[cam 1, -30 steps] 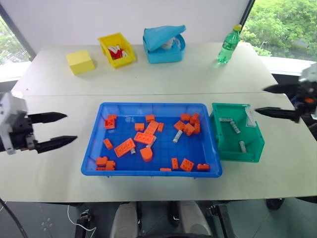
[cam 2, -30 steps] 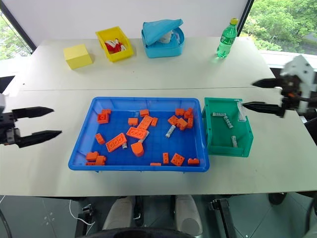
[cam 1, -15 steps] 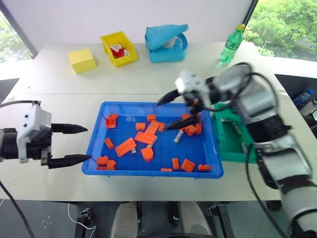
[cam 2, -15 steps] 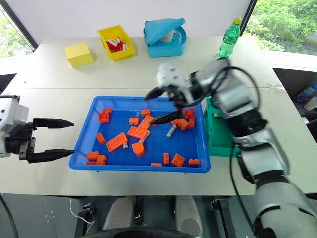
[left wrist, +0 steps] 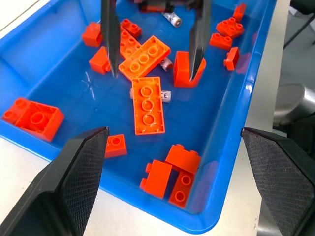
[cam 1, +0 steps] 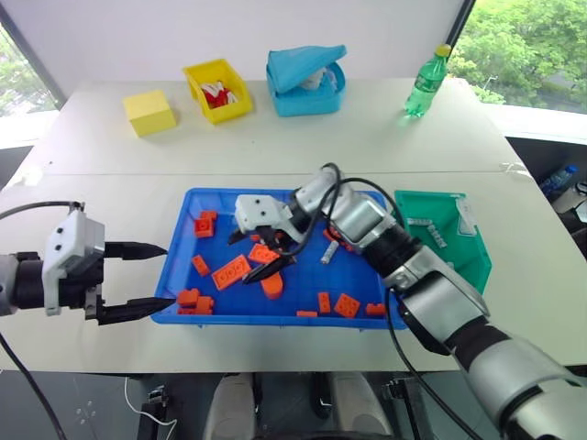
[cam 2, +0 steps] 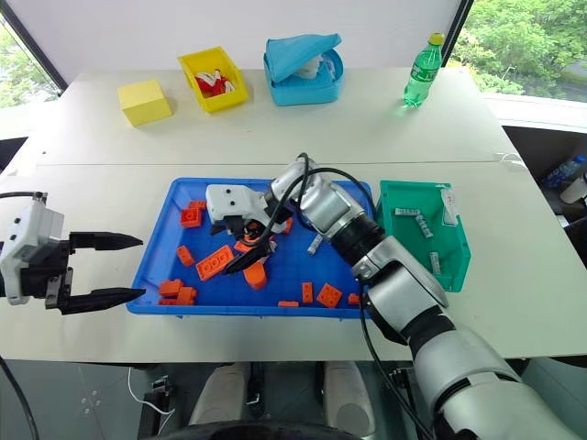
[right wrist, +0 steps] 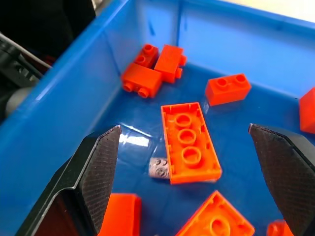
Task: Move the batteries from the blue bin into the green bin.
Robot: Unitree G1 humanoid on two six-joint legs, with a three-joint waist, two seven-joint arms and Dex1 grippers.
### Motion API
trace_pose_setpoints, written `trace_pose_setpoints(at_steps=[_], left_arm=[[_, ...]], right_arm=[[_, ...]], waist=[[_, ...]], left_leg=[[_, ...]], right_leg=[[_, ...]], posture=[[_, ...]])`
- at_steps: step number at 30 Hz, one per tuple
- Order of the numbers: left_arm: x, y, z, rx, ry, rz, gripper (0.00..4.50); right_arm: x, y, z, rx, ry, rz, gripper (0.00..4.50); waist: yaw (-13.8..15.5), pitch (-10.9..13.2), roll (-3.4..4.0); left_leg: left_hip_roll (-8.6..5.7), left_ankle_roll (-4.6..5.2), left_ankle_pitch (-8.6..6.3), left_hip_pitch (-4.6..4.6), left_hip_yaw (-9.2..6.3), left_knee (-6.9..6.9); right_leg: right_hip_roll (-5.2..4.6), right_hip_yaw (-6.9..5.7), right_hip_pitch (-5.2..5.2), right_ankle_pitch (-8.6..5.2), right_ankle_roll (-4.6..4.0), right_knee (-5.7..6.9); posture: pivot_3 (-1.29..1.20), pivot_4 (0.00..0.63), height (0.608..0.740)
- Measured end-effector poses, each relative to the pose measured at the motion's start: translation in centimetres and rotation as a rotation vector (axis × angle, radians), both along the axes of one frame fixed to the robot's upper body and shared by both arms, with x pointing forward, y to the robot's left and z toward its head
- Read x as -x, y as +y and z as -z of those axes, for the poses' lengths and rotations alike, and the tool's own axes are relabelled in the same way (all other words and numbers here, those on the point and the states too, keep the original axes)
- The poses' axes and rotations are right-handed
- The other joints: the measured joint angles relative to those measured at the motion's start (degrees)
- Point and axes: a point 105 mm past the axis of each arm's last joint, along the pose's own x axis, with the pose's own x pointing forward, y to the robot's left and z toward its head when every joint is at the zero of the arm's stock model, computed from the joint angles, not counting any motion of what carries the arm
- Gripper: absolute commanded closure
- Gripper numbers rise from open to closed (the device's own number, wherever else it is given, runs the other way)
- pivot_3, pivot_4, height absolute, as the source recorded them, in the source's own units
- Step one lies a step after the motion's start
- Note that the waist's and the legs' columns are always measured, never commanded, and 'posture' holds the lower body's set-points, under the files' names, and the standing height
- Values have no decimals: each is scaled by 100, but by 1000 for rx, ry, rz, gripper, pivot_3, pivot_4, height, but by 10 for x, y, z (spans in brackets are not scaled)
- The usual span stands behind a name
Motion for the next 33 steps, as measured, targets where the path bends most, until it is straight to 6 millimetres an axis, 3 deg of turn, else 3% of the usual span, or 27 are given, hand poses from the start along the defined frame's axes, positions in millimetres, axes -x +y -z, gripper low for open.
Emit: trace_pose_setpoints(at_steps=[13,16,20,29,33], left_arm=[[-2,-3,-4,-7,-34,-13,0],[-4,-3,-6,-7,-45,-17,0],[-5,-3,-7,-4,-56,-20,0],[-10,-1,-8,8,-64,-31,0],[-12,-3,-6,12,-61,-23,0]], right_arm=[[-11,9,27,73,-19,39,210],[-10,11,28,69,-14,39,1094],[-10,11,26,61,10,47,3193],[-9,9,21,54,48,52,3312],[-18,19,12,-2,-4,104,3312]], waist=[[-6,-1,-1],[-6,-1,-2],[-9,-1,-2],[-8,-1,-1],[-22,-1,-1]], left_leg=[[0,-1,0,0,-2,0],[0,-1,0,0,-2,0],[0,-1,0,0,-2,0],[0,-1,0,0,-3,-1],[0,-1,0,0,-3,-1]], right_leg=[[0,0,0,0,0,1],[-1,0,1,0,0,1],[0,0,0,0,0,1],[0,-1,0,0,0,2],[0,-1,-1,0,0,3]], posture=[[0,150,736],[0,150,736],[0,150,736],[0,150,736],[0,150,736]])
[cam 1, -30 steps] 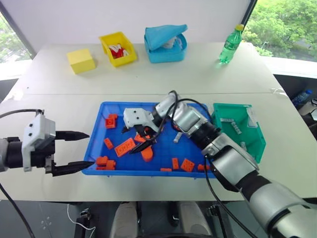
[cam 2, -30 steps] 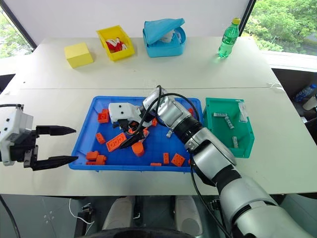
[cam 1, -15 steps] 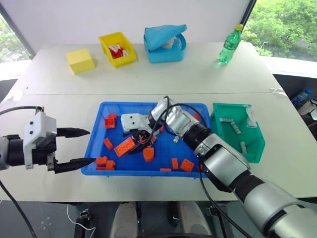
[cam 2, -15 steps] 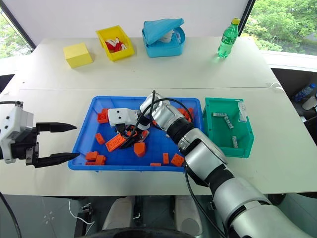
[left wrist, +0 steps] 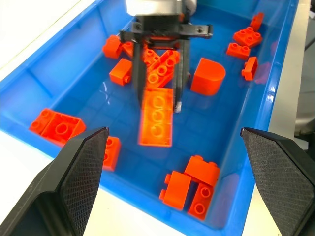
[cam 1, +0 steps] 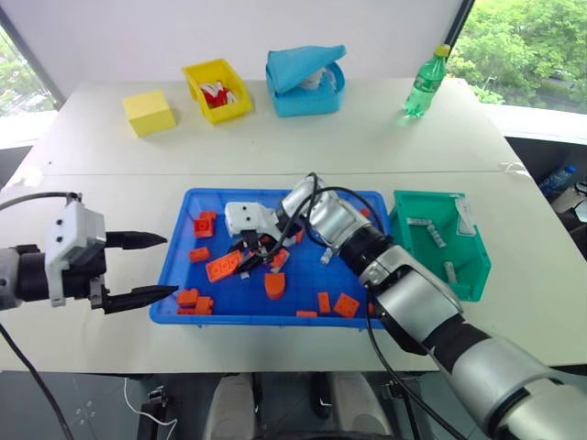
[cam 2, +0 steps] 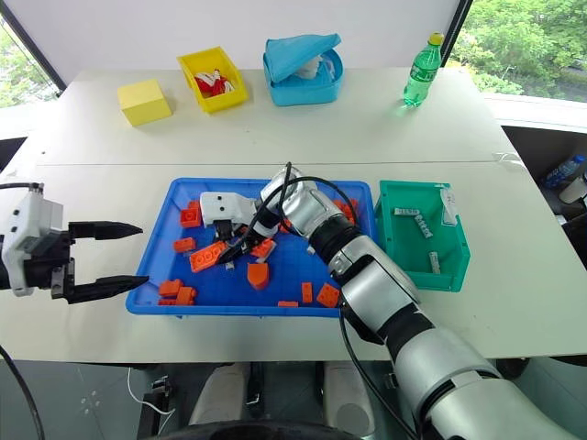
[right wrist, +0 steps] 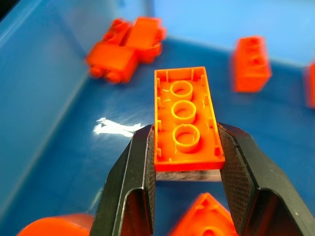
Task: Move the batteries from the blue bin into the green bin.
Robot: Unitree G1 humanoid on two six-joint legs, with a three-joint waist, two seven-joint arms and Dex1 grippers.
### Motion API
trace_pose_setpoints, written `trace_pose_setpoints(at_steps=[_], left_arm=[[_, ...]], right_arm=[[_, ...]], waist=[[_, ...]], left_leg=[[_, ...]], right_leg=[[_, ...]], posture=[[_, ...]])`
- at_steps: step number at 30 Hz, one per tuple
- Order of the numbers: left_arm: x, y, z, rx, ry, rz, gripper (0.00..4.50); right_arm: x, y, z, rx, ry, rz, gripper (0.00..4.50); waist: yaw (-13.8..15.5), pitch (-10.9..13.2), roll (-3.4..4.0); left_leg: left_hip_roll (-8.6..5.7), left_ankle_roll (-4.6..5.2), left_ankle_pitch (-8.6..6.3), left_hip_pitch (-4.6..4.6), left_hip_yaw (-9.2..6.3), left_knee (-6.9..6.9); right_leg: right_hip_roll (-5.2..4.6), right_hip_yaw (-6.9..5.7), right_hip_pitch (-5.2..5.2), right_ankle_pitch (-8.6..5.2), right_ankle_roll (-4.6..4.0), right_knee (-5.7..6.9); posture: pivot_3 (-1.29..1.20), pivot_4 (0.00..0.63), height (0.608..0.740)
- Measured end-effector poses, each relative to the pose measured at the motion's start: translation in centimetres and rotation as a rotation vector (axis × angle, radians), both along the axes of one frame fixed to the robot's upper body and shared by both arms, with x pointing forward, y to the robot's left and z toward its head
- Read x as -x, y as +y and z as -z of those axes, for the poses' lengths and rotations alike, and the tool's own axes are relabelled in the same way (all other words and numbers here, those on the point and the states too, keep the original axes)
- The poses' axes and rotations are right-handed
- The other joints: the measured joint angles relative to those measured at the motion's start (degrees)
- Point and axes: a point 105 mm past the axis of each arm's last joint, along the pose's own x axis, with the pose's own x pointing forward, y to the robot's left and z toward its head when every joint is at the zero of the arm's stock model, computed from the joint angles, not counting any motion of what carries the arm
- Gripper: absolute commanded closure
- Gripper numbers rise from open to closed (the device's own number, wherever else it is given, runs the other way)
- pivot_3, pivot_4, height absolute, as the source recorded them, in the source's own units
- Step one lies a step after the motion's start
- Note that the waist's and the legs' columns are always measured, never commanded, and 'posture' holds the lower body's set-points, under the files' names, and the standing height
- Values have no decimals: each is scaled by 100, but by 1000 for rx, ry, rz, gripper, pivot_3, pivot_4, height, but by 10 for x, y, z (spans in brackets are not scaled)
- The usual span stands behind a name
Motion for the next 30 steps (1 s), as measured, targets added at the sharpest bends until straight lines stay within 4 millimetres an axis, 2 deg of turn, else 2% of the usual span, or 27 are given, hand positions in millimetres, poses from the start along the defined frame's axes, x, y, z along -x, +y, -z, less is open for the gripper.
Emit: trace_pose_setpoints(at_steps=[4,9,12,17,21,24,30], left_arm=[[-2,-2,-2,2,-17,3,0],[-2,-2,-2,3,-19,5,0],[-2,-3,-2,4,-20,6,0],[-2,-3,-2,4,-19,9,0],[-3,-6,0,6,-11,21,0],[-5,-8,-2,6,-20,31,0],[-5,-9,-3,8,-20,38,0]], right_arm=[[-18,19,-13,-53,-100,116,3312],[-23,14,-8,-41,-89,150,772],[-24,7,-9,-27,-83,131,772],[-18,-17,-20,-5,-72,48,772],[-3,-30,-9,18,-25,-9,772],[2,-33,2,32,5,-11,772],[2,-24,5,7,-4,18,772]], waist=[[-92,0,-1],[-112,-3,-6],[-118,-2,-6],[-112,-3,-7],[-112,-3,-7],[-126,-3,-6],[-118,-3,-6]], left_leg=[[0,-1,0,0,-3,-2],[-2,-1,0,-1,-2,-2],[-2,-1,0,-1,-5,-3],[-2,-1,0,-1,-7,-3],[-1,-1,0,-1,-10,-3],[-1,-1,0,-1,-9,-3],[-1,-1,0,0,-10,-3]], right_leg=[[-1,-1,0,0,-1,2],[-7,-1,2,0,0,1],[-5,-2,1,0,0,1],[-5,-4,3,1,1,1],[-2,-7,4,1,1,3],[0,-6,0,1,1,4],[0,-7,2,1,0,5]], posture=[[0,150,736],[0,150,736],[0,150,736],[0,150,736],[0,150,736],[0,150,736],[0,150,736]])
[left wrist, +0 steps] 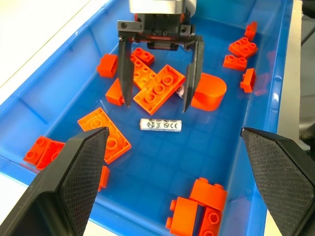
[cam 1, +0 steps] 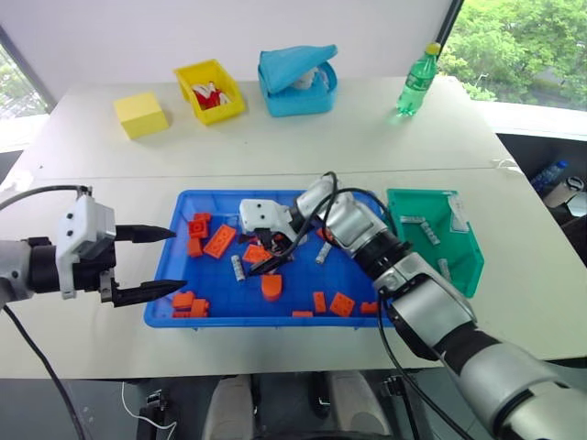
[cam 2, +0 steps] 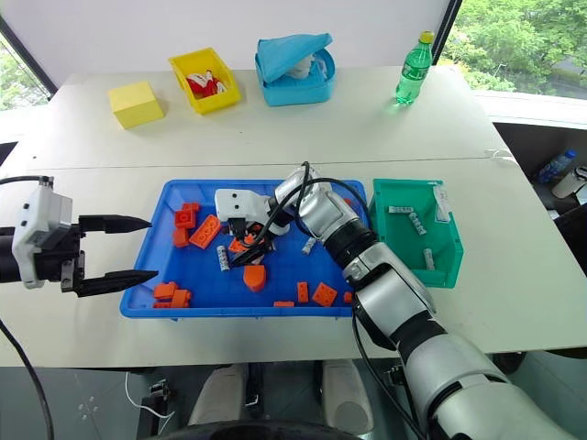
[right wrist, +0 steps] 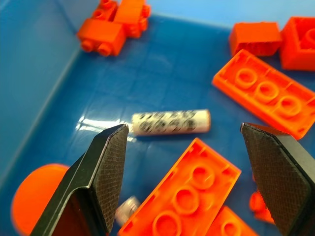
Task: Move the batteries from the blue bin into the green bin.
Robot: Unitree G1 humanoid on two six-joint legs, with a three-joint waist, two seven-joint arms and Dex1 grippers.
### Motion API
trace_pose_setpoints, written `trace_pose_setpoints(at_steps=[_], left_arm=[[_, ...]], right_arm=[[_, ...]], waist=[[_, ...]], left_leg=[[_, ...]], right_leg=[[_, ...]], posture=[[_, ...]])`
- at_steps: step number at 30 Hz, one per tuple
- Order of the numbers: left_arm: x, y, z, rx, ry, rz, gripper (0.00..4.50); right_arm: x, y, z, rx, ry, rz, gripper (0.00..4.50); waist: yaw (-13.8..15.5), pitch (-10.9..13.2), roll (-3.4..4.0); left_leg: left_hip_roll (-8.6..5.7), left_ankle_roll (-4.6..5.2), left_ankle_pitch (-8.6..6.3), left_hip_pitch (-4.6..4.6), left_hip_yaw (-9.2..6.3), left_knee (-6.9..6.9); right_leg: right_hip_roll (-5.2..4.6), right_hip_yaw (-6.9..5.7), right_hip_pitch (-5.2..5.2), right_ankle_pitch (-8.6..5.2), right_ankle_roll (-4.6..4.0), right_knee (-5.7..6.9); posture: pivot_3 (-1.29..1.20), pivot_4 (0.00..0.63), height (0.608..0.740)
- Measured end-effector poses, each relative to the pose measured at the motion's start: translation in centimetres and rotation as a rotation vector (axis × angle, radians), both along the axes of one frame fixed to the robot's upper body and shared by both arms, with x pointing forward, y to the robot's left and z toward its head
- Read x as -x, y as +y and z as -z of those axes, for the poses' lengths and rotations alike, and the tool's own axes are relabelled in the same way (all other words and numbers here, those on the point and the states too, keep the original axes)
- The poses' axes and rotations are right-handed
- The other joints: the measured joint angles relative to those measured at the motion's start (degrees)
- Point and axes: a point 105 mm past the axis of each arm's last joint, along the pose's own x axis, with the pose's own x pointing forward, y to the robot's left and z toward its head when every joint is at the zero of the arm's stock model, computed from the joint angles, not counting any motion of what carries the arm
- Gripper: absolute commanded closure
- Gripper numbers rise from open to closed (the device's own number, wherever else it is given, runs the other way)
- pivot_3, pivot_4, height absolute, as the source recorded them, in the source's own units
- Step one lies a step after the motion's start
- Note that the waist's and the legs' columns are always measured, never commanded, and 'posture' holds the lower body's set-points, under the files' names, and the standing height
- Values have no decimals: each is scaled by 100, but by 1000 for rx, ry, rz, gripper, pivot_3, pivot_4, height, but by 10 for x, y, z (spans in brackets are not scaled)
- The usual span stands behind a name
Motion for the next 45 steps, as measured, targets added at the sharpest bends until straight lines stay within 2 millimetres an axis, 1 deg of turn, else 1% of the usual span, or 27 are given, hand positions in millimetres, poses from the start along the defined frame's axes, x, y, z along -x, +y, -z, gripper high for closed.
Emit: trace_pose_setpoints(at_steps=[3,7,15,16,17,18,19,23,25,28,31,34,36,38,39,41,43,45], left_arm=[[0,0,0,0,2,1,0],[0,0,0,-1,3,2,0],[0,0,0,-3,9,0,0],[0,0,0,-2,12,-2,0],[0,0,1,-2,14,-1,0],[-1,-1,0,-2,12,2,0],[-1,-2,0,-1,10,8,0],[-3,-5,0,9,5,20,0],[-4,-9,-2,36,-5,30,0],[-8,-23,0,110,-5,66,0],[-10,-37,5,138,11,111,0],[-13,-48,4,159,5,156,0],[-15,-53,3,170,5,180,0],[-17,-58,3,176,9,211,0],[-18,-59,3,179,17,224,0],[-19,-59,5,181,32,236,0],[-21,-60,6,178,42,255,0],[-23,-61,5,169,39,273,0]], right_arm=[[0,1,5,5,0,6,772],[5,-2,16,22,25,-1,772],[7,3,19,20,-6,-15,772],[7,4,19,18,-7,-13,1284],[6,4,19,15,-8,-9,1641],[6,4,19,14,-9,-7,2113],[6,4,19,15,-6,-5,2237],[6,1,18,16,0,4,2235],[5,-5,16,15,5,18,2235],[3,-24,-1,-27,17,75,2235],[-1,-50,-37,-109,-7,167,2235],[-1,-84,-67,-167,-33,280,2235],[-1,-107,-81,-202,-43,369,2235],[-1,-138,-91,-229,-44,490,2235],[1,-157,-95,-238,-51,561,2235],[5,-189,-99,-229,-68,674,2235],[16,-216,-97,-196,-85,758,2235],[27,-240,-91,-158,-77,831,2235]], waist=[[2,0,0],[8,0,0],[1,0,0],[1,0,0],[1,-1,-1],[3,-1,-1],[4,-1,-1],[14,-1,-1],[30,-1,-1],[57,0,-2],[85,-1,-3],[158,-1,-3],[171,-1,-3],[191,-1,-4],[216,-1,-3],[211,-1,-4],[201,0,-5],[193,0,-5]], left_leg=[[0,0,0,0,0,0],[0,0,0,0,0,0],[0,0,0,1,-1,0],[0,0,0,1,-1,0],[0,0,0,1,-1,0],[0,0,0,2,-1,0],[0,0,0,2,-1,0],[-1,0,0,2,-1,1],[-2,0,0,2,-1,1],[-4,-1,1,-1,-1,6],[-4,-1,0,-1,-4,7],[-4,0,0,0,-5,6],[-4,0,0,1,-4,6],[-4,0,0,0,-5,6],[-6,0,0,-2,-5,6],[-7,0,0,-2,-4,6],[-7,0,0,-3,-5,5],[-7,1,0,-2,-7,4]], right_leg=[[0,0,0,0,0,0],[0,0,1,0,0,0],[1,0,1,0,0,0],[1,0,1,0,0,0],[1,0,2,0,0,0],[0,0,3,0,0,0],[0,0,3,0,0,0],[-1,0,5,0,0,0],[-2,0,7,0,0,-1],[-4,0,7,1,2,-1],[-2,-1,8,1,2,-1],[1,-3,7,1,2,-1],[1,-3,7,0,2,-2],[1,-4,9,0,1,-4],[-1,-4,9,0,2,-8],[-1,-4,13,-1,2,-18],[0,-4,13,-1,2,-20],[1,-4,14,-2,3,-21]], posture=[[0,150,736],[0,150,736],[0,150,736],[0,150,736],[0,150,736],[0,150,736],[0,150,736],[0,150,736],[0,150,736],[0,150,736],[0,150,736],[0,150,736],[0,150,736],[0,150,736],[0,150,736],[0,150,736],[0,150,736],[0,150,736]])
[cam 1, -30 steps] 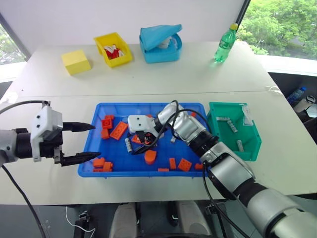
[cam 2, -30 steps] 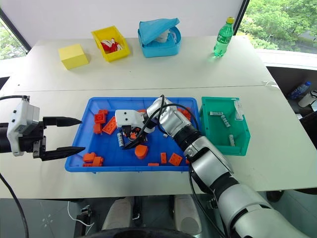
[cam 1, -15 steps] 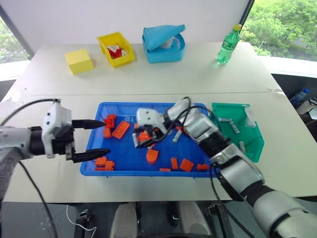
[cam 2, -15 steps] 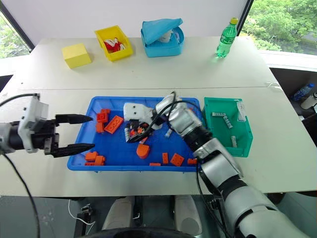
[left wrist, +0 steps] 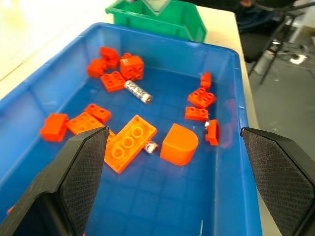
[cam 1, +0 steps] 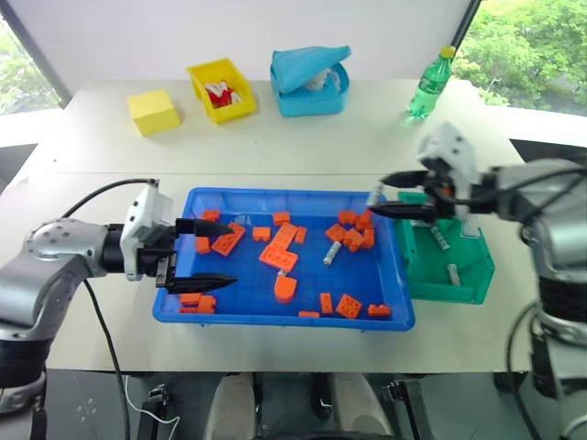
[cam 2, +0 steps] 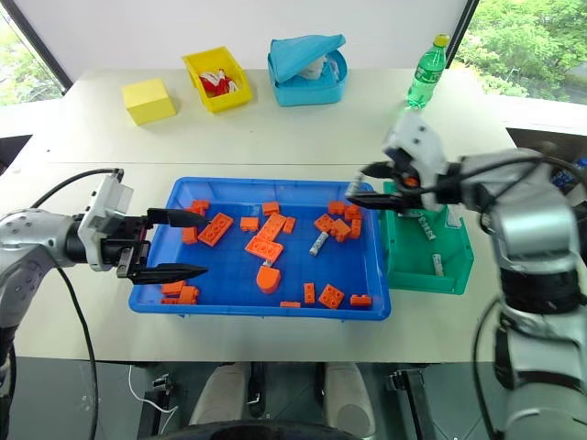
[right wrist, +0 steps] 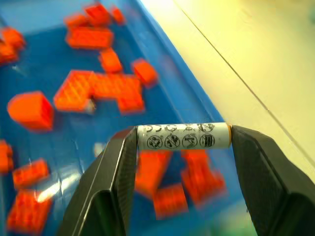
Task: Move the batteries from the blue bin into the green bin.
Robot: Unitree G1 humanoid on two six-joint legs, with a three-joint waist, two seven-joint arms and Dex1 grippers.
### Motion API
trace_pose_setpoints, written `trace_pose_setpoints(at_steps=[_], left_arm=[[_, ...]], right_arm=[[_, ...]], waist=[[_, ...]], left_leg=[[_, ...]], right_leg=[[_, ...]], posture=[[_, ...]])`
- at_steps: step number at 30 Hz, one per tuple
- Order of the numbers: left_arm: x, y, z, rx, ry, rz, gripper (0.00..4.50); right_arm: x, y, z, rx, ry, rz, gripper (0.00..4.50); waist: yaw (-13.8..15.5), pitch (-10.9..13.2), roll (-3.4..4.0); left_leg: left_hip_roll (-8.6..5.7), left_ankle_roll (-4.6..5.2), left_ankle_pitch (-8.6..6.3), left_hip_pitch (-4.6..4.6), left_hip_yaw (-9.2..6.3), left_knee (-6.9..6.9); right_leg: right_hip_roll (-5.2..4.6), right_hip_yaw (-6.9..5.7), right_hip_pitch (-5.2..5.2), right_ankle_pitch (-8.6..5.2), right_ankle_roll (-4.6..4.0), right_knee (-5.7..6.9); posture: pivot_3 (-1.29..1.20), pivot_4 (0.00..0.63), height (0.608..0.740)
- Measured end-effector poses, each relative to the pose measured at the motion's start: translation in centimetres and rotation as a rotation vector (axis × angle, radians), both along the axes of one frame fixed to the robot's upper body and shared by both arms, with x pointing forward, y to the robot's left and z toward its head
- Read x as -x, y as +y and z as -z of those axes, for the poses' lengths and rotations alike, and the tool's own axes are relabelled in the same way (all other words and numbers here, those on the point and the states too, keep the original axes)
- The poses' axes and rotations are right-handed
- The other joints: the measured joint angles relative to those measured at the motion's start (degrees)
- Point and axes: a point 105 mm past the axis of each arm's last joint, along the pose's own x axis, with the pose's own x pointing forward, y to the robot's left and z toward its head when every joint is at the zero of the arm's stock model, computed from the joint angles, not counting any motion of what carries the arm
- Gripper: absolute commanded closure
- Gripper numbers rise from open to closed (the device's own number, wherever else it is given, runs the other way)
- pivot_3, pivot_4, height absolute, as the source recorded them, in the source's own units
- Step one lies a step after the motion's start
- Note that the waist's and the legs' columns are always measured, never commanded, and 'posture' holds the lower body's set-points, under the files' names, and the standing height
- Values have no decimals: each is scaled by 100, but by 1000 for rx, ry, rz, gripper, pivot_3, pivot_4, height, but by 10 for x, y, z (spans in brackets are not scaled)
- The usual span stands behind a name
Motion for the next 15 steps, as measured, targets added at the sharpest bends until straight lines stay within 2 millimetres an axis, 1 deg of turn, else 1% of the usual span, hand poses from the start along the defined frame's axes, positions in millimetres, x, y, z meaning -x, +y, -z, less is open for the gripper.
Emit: trace_pose_setpoints(at_steps=[2,3,5,7,9,11,12,15], left_arm=[[-3,2,1,-7,3,5,0],[-4,2,2,-12,3,9,0],[-6,2,1,-11,3,12,0],[-6,1,1,-11,1,21,0],[-6,1,3,-12,10,24,0],[-6,1,4,-8,14,24,0],[-6,0,4,-7,16,24,0],[-6,1,4,-10,13,24,0]], right_arm=[[11,-25,5,13,32,91,2235],[16,-33,6,14,36,123,2235],[22,-40,9,14,42,153,2235],[26,-48,16,36,56,180,2235],[26,-51,18,48,51,189,1178],[24,-53,15,43,39,191,264],[23,-54,12,45,25,188,93],[17,-52,-3,61,-38,159,93]], waist=[[-16,0,0],[-28,0,0],[-46,0,0],[-39,0,0],[-37,1,-1],[-33,1,-1],[-29,1,-1],[-29,1,-1]], left_leg=[[0,0,0,4,1,0],[1,0,0,7,1,0],[1,1,0,16,1,0],[1,1,0,23,-1,0],[0,1,0,24,0,2],[0,1,0,24,0,3],[0,1,0,24,0,3],[0,1,0,24,0,2]], right_leg=[[3,3,0,0,0,1],[4,6,1,0,0,1],[7,9,9,0,1,2],[7,8,19,-2,-1,1],[5,10,21,-12,-17,0],[4,12,23,-11,-17,-1],[4,12,23,-11,-17,-1],[5,11,22,-11,-17,-1]], posture=[[0,150,736],[0,150,736],[0,150,736],[0,150,736],[0,150,736],[0,150,736],[0,150,736],[0,150,736]])
